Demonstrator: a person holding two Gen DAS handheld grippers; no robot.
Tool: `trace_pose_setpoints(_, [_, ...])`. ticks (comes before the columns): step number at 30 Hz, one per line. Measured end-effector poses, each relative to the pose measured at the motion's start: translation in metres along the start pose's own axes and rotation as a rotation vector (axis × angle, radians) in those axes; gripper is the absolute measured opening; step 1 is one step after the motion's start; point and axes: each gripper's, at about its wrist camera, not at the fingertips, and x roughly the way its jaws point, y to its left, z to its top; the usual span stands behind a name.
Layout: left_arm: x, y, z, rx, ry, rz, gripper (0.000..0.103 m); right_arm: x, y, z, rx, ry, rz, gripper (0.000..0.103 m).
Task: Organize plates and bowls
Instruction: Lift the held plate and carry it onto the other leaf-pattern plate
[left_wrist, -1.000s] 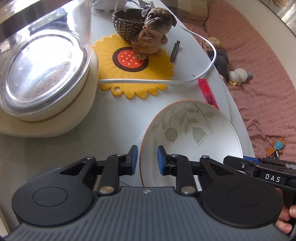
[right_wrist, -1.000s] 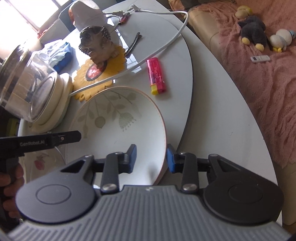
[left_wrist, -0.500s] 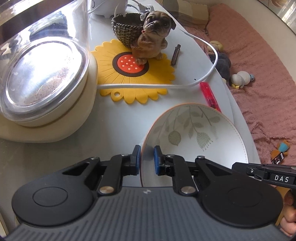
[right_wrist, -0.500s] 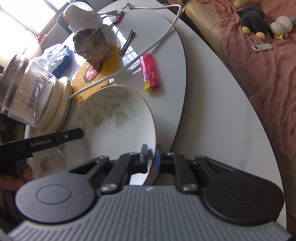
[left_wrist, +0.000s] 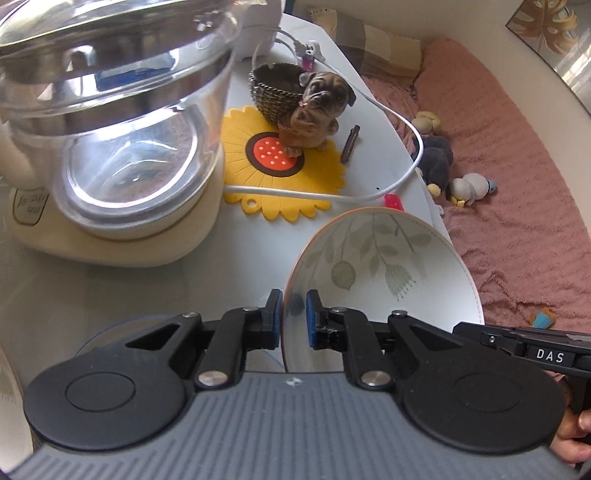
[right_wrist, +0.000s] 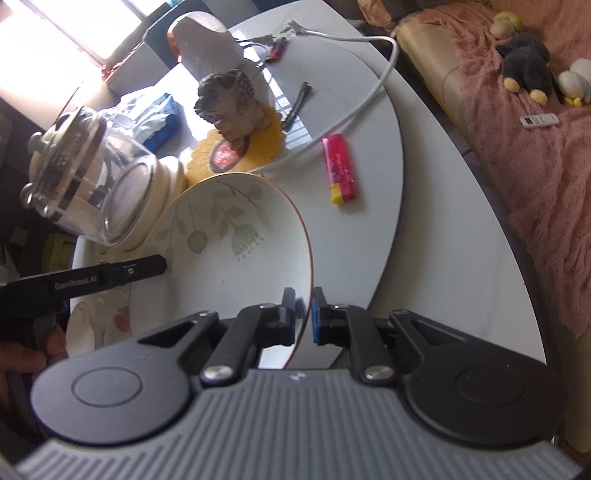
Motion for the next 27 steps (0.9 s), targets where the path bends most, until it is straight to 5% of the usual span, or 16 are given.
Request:
trace_pose_setpoints(14, [-0.059, 0.060, -0.056, -0.209, -0.056, 0.044, 0.015, 0.007, 0.061, -0.012, -0.170, 0.050, 0.043, 0.012])
trace_pose_setpoints(27, [-0.083, 0.122, -0.126, -0.390, -0.072, 0.119, 0.015, 0.055, 0.121, -0.037, -0.366, 0.190, 0.101, 0.012])
